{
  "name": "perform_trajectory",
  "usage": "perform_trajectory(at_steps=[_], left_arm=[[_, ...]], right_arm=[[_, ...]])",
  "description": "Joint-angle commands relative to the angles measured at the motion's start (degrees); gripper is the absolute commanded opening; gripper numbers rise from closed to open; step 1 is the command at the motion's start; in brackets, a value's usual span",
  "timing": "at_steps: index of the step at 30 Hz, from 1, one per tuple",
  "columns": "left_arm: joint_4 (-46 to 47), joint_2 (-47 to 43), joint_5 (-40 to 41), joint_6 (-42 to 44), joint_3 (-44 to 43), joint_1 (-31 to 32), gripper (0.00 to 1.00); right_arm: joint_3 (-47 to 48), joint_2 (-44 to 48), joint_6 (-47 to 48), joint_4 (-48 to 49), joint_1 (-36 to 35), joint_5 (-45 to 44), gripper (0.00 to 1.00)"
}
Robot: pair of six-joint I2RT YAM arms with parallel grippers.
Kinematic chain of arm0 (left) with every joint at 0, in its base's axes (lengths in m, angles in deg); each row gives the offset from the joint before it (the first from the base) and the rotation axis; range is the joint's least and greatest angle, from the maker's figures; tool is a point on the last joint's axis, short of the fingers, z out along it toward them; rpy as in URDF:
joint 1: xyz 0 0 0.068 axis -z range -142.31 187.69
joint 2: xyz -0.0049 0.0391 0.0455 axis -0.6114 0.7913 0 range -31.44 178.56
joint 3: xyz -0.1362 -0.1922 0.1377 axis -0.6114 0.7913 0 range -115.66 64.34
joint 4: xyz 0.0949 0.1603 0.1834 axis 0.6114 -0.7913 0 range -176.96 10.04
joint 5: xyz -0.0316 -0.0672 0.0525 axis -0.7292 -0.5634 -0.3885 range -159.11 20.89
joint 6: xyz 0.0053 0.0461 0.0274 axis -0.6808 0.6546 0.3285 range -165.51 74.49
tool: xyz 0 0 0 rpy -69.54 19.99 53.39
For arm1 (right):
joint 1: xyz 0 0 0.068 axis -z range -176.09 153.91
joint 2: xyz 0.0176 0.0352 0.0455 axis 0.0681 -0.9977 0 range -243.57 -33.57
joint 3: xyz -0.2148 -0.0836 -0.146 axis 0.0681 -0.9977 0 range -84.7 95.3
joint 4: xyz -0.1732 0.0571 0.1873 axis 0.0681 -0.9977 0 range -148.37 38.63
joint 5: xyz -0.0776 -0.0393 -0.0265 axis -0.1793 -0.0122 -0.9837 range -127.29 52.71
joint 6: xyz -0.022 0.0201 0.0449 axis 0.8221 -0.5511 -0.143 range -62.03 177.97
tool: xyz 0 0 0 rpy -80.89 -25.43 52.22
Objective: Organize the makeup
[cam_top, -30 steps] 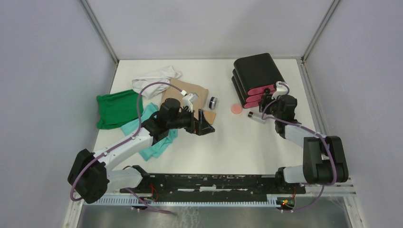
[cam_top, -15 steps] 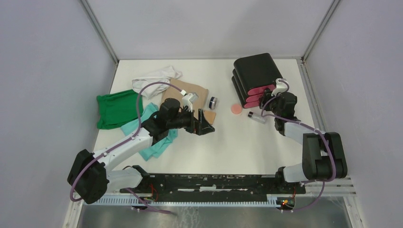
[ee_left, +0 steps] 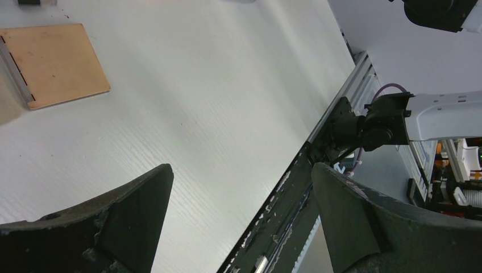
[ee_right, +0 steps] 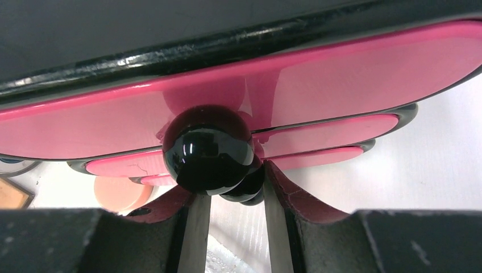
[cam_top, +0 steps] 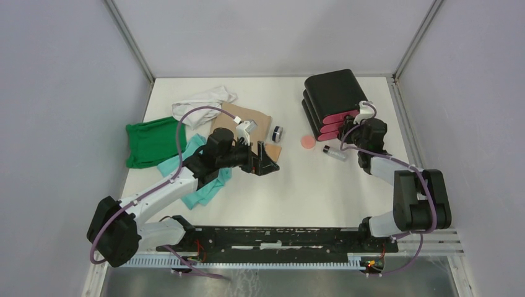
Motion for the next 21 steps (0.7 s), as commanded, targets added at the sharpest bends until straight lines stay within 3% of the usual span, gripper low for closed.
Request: perform_trajectory(at_steps=[1,7,21], left_arm=[[0.44,-1.66,0.70,1.63,-1.15,0.04,0.99],[0.05,-1.85,0.76,2.15,-1.33,0.08,0.99],[-0.17,-1.34,-0.29,2.38,-0.54,0.07,0.99]], right_arm=[[1.92,0.92,0.57,1.55,0.11,1.38,0.28],[0.49,3.77,-0.17,-0.47,0.14,1.26,0.18],[-7.39,19.73,-4.75,-10.54,0.12,-5.08,0.21]])
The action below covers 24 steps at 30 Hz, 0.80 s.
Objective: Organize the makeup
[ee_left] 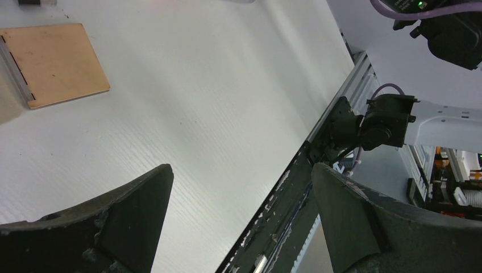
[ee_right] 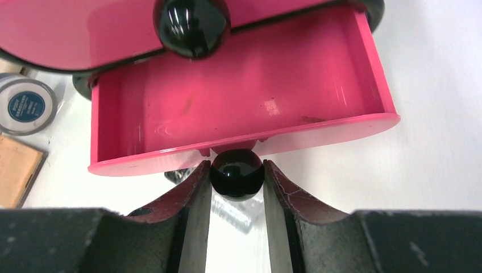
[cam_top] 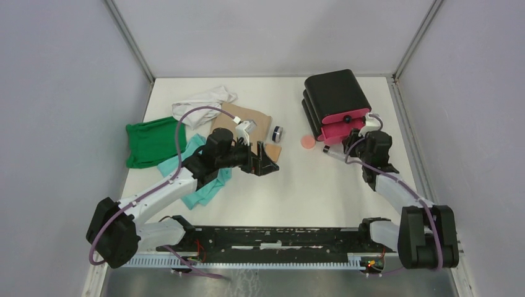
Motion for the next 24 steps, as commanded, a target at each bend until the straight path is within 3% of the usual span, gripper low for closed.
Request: perform_trajectory(at_steps=[1,8,14,16,22,24], left_arm=[[0.22,-0.62,-0.72,2.26,-0.54,0.04,0.99],[0.78,-0.66,0.07,1.73,-0.89,0.08,0.99],[-5.26,5.02,7.01,1.19,-7.48,0.04,0.99],[-8.70,7.85,10.75,1.47,-10.82,0.11,0.99],[-13.51,18.47,23.38,2.40,-22.15,0.47,0.99],[-22.73,28.27,31.32,6.15,-31.76,3.28,0.99]], right_arm=[[-0.85,6.67,-1.13,-1.51,-0.02,-3.41,0.21],[-0.83,9.30,0.47,-7.28,-0.03,-6.72,0.34],[0.47,11.35,-1.22,-11.79,-0.02,-5.88,0.71],[0.50,13.91,-1.49,-14.59,-0.06,-6.60,0.78],[0.52,26.25,-4.00,-22.92,-0.04,-8.71,0.83],[0.98,29.97,-5.61,-25.66,0.02,-9.41,0.84]])
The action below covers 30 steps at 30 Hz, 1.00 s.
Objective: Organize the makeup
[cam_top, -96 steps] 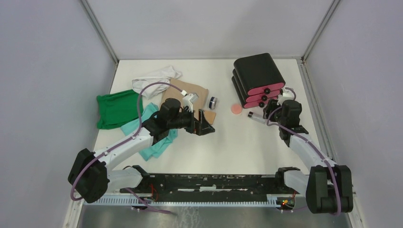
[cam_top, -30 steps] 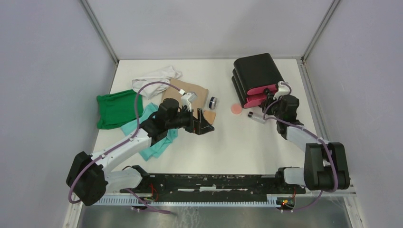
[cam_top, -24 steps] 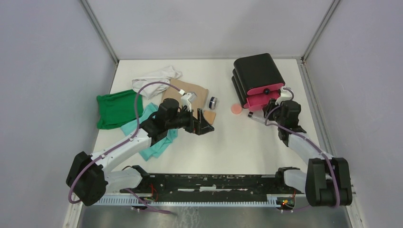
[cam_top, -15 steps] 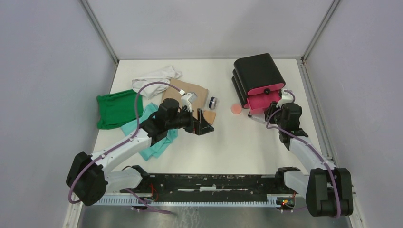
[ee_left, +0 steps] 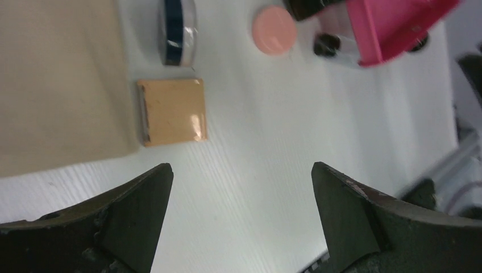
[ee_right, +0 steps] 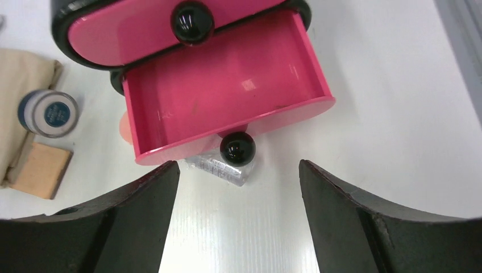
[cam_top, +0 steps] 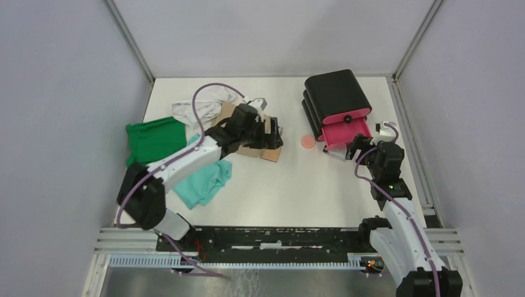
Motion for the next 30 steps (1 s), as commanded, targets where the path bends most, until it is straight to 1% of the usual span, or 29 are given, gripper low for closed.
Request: perform_trajectory(at_steps=[1,2,6,8,11,13,15,17,18,19,21,23,25,27,30], left_arm=[[-12.03,14.76,18.96,7.22,-16.90,4.08,0.99],[-12.59,17.74,22.16,8.38,-19.64,5.00,0.99],[-11.44,26.53,28.00,10.99,-25.65,4.71,1.00],[-11.57,30.10,28.27,12.31,-28.44,4.06,0.96],[-10.15,33.20,28.70,13.44,-30.39,3.32,0.83],[-9.09,34.45,27.26,13.83,-31.29,2.97,0.76],[-8.72,35.95,26.53,14.32,-32.36,2.96,0.72],[-8.96,37.53,26.09,14.50,-33.79,2.88,0.69],[-8.94,38.08,25.76,14.56,-34.32,2.75,0.66],[-8.95,38.77,25.68,14.58,-34.87,2.64,0.61],[-8.63,39.49,24.51,14.62,-35.73,2.69,0.46],[-8.47,39.96,23.98,14.63,-36.03,2.73,0.36],[-8.32,40.01,23.29,14.66,-36.10,2.86,0.31],[-8.12,39.44,22.85,14.56,-35.79,2.91,0.22],[-8.10,36.28,21.85,14.61,-35.13,3.93,0.19]], right_arm=[[2.97,7.54,-4.17,-6.92,0.08,-3.30,0.86],[3.46,9.39,-5.11,-8.21,0.01,-3.81,0.87],[6.08,15.73,-8.16,-13.73,0.01,-5.78,0.95],[7.78,17.30,-8.66,-15.49,0.03,-5.85,0.98],[10.32,18.11,-8.56,-17.21,0.02,-5.22,0.99],[11.73,18.12,-8.11,-18.09,0.02,-5.05,0.99],[12.65,18.17,-7.45,-18.67,0.06,-5.59,0.99],[13.04,18.33,-6.86,-18.73,0.01,-5.86,0.99],[13.15,18.38,-6.75,-18.71,0.01,-6.10,0.99],[13.14,18.42,-6.68,-18.68,0.07,-6.09,0.99],[12.76,18.51,-6.48,-18.68,0.01,-6.31,0.99],[11.90,18.60,-6.74,-18.32,0.01,-6.34,0.99],[11.11,18.61,-7.06,-18.27,0.01,-6.26,0.99],[10.77,18.61,-7.45,-18.19,0.02,-6.34,0.99],[10.71,18.69,-7.43,-17.96,0.01,-6.37,0.99]])
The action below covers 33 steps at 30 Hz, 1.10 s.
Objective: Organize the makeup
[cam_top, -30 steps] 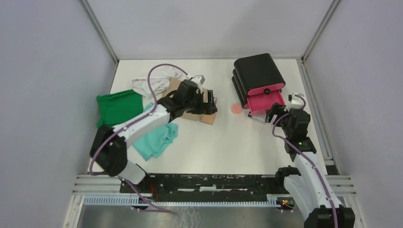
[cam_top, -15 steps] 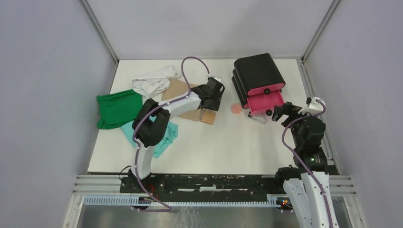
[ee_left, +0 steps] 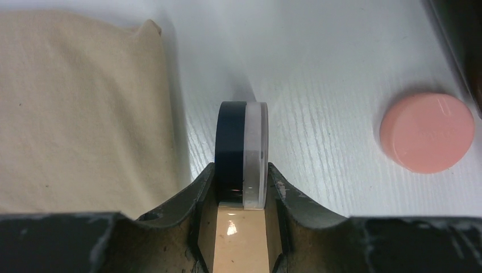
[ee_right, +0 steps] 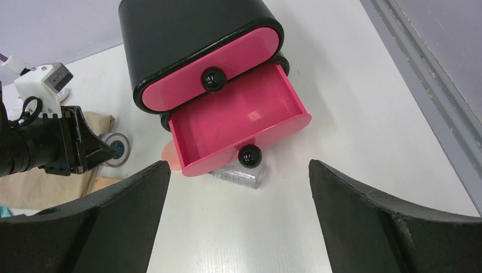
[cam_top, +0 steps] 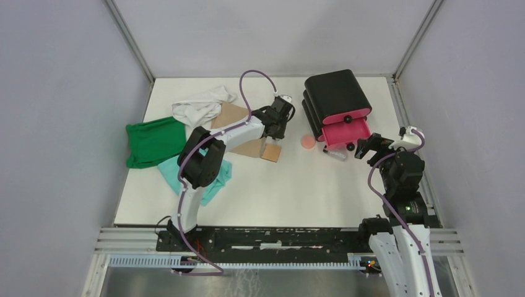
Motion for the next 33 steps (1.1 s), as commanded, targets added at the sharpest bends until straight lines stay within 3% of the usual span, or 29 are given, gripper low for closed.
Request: perform_trajectory(at_steps=[1,7,12,18,25,33], left_arm=[[1.75,-4.88,-2.61,2.31,-0.95,1.75,0.19],[6.29,-16.65,-17.72,5.97,3.72,7.27,0.08],[16.99,-20.96,-33.62,-6.52,7.95,7.88,0.07],[26.25,-16.21,-26.65,-22.05,6.66,9.79,0.13],[34.65,-11.87,-22.78,-29.30,5.83,11.72,0.12],[34.66,-8.05,-18.11,-33.61,3.54,12.26,0.13]], right_arm=[[-0.11,0.53,-0.16,1.78,0.05,-1.39,0.99],[1.26,0.65,-3.32,-1.09,0.01,-9.81,0.99],[5.68,-0.78,-8.83,-9.11,0.01,-18.84,0.99],[9.10,-0.87,-10.04,-12.57,0.03,-22.55,1.00],[9.19,2.93,-8.21,-13.63,0.02,-21.93,1.00],[10.16,2.76,-7.49,-13.75,0.01,-21.79,1.00]])
